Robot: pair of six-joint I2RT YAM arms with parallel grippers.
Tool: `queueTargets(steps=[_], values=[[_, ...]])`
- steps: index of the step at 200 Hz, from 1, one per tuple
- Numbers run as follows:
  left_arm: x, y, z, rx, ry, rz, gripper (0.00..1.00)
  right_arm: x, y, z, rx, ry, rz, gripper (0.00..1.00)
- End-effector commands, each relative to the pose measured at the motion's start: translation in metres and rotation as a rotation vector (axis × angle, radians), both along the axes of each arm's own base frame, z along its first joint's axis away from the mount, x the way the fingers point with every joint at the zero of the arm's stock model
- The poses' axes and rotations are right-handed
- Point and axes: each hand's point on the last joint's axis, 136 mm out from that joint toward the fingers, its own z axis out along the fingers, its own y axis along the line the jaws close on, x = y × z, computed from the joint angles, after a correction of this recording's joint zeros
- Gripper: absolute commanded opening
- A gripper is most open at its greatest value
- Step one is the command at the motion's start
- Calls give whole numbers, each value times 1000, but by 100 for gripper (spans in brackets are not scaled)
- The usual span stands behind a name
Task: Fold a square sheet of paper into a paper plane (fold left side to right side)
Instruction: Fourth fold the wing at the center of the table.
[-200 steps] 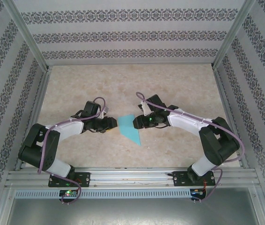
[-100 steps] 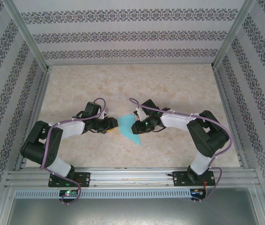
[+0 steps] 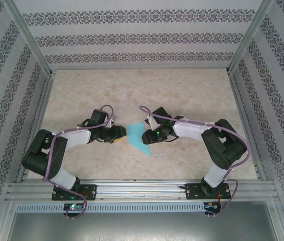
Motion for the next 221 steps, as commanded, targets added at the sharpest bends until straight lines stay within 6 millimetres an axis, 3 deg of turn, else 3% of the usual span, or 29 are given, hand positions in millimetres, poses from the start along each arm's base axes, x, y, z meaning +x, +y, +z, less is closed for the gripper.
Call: queueTargets(steps=[1, 57, 133, 165, 221], values=[[4, 1, 1, -7, -2, 3, 46, -2, 0, -5, -19, 6, 13, 45], [4, 0, 1, -7, 2, -2, 46, -3, 5, -2, 0, 11, 22, 33], [11, -4, 9, -39, -13, 8, 53, 0, 0, 25, 34, -53, 8, 1], [20, -10, 15, -83, -23, 23, 56, 1, -3, 39, 80, -92, -7, 0], [42, -25, 13, -178, -20, 37, 53, 2, -8, 45, 110, -103, -28, 0]])
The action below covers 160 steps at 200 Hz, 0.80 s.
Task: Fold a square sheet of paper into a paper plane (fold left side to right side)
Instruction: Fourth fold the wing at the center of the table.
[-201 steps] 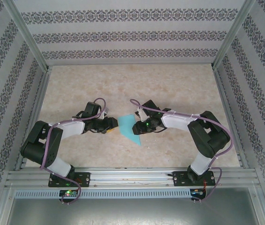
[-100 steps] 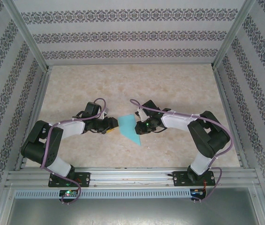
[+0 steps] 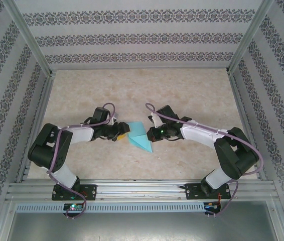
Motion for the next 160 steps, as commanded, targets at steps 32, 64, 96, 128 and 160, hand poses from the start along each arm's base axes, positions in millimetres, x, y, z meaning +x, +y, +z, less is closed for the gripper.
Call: queueTargets(steps=[32, 64, 96, 128, 160], values=[[29, -18, 11, -115, -41, 3, 42, -1, -2, 4, 32, -3, -10, 0], [30, -17, 9, -95, -47, 3, 19, 0, -6, 0, 10, 4, -25, 5], [28, -19, 17, -94, -64, -6, 11, 4, -19, 5, -67, -32, -59, 30], [28, -20, 27, -96, -80, -1, 13, 0, -32, 15, -280, -148, -63, 42], [27, -24, 34, -99, -87, -11, 19, -19, -13, 19, -377, -244, -34, 47]])
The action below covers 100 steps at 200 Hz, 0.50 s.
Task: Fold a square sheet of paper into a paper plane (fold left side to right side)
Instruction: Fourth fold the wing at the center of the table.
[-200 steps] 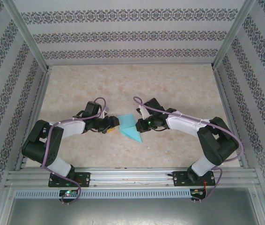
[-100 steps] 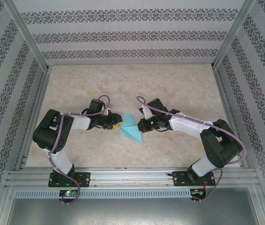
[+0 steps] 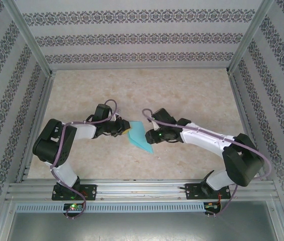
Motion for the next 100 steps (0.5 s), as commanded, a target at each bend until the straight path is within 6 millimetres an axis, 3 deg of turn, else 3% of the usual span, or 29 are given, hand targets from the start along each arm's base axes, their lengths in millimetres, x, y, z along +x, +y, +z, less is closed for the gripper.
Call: queueTargets(steps=[1, 48, 100], values=[[5, -9, 20, -16, -53, -17, 19, -7, -3, 4, -138, -95, -19, 47], [5, -15, 24, -23, -57, -31, 20, -28, 24, -15, -265, -186, 30, 53], [9, -18, 30, -32, -70, -30, 20, -29, 33, -38, -336, -188, 44, 50]])
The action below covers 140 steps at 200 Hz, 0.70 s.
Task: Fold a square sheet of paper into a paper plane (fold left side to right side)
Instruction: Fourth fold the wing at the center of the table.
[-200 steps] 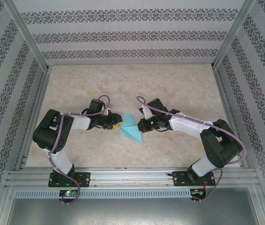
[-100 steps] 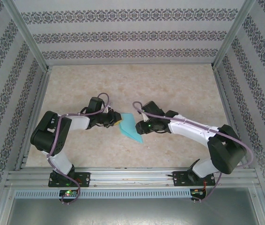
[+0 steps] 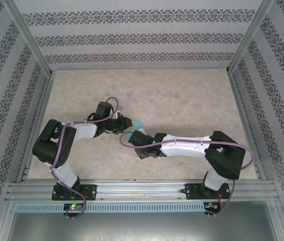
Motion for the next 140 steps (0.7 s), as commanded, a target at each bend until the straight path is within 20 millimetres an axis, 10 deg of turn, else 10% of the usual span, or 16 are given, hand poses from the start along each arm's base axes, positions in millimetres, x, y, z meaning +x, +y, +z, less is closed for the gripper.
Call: queueTargets(steps=[1, 89, 140], values=[[3, -8, 16, -18, -34, -13, 20, 10, 2, 3, -29, -55, -38, 50], [3, -8, 16, -1, -33, -12, 20, 18, 0, -6, -76, -85, -44, 35], [1, -4, 19, 17, -43, -10, 27, 17, -3, -12, -88, -71, -49, 10]])
